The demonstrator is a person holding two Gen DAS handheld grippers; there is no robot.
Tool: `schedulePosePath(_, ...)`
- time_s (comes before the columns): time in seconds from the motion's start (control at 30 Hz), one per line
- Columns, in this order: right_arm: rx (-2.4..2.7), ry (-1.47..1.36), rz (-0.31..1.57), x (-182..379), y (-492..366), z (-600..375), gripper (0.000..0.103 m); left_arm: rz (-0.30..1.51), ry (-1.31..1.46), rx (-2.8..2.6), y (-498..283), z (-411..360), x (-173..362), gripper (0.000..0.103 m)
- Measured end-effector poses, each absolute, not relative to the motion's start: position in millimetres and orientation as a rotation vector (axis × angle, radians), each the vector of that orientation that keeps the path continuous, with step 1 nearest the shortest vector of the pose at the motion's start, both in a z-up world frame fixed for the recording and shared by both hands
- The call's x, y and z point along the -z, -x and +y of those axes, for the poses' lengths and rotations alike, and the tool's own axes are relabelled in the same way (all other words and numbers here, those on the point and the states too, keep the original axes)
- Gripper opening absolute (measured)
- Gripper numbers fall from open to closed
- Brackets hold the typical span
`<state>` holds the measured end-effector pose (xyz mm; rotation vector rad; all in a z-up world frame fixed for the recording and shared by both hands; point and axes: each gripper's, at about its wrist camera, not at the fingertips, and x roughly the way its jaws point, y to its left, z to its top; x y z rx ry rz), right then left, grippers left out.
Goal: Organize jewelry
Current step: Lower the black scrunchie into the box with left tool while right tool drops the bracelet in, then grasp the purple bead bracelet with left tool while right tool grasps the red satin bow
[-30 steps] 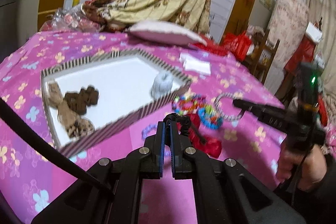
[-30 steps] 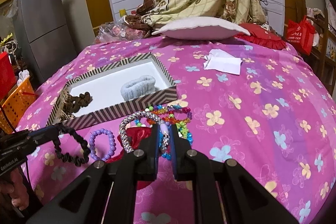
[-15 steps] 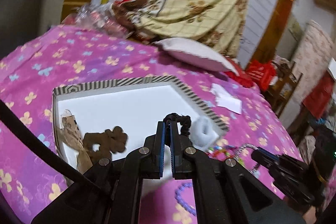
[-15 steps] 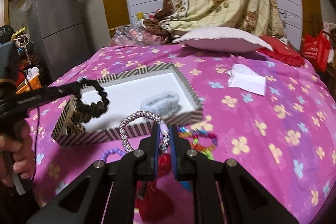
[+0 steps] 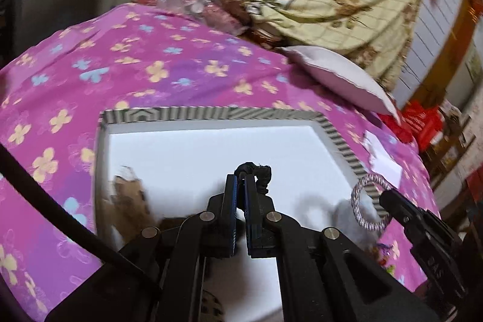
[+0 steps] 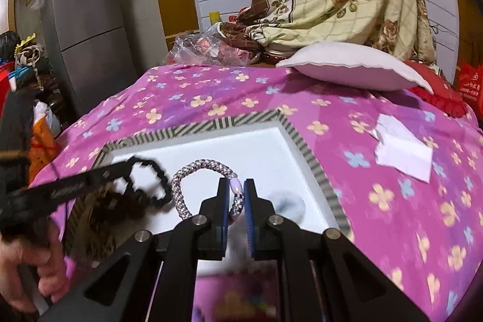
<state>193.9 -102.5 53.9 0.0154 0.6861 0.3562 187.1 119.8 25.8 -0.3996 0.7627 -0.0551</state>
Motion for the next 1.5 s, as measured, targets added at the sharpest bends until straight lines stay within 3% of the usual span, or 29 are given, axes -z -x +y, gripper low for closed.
schedulePosePath(0.3,-0.357,-0.054,0.788,-21.7,-226.6,-92.5,0.010,0.781,0.390,-0.002,-192.9,126.4,-21.4,0.000)
schedulePosePath(0.37,-0.370,-0.065,0.800,-18.5,-225.9,-95.3,0.018,0.784,0.383,-0.020,-192.0,126.7,-21.6,0.002)
schedulePosePath(0.43,-0.363,-0.078,0.784,-20.5,-221.8,-99.0,0.026,0.790,0.379,-0.046,-191.3,128.7,-21.0,0.011)
schedulePosePath(0.5,-0.360,-0.080,0.772,-24.4,-218.1,-101.7,0.027,0.795,0.398,-0.050,-190.9,132.7,-19.4,0.021)
schedulePosePath(0.57,-0.356,-0.082,0.758,-29.6,-212.7,-105.8,0.027,0.813,0.420,-0.044,-192.5,136.1,-16.3,0.024)
schedulePosePath(0.87,-0.284,-0.114,0.732,-51.9,-168.1,-148.4,0.027,0.824,0.414,0.021,-180.5,127.3,-16.9,0.024)
schedulePosePath(1.23,-0.167,-0.126,0.819,-41.3,-67.1,-221.0,0.029,0.774,0.341,0.230,-119.4,92.1,-34.9,0.028)
schedulePosePath(1.5,-0.340,-0.087,0.861,-26.9,-36.2,-192.4,0.029,0.804,0.152,0.503,-71.3,35.4,-33.4,0.035)
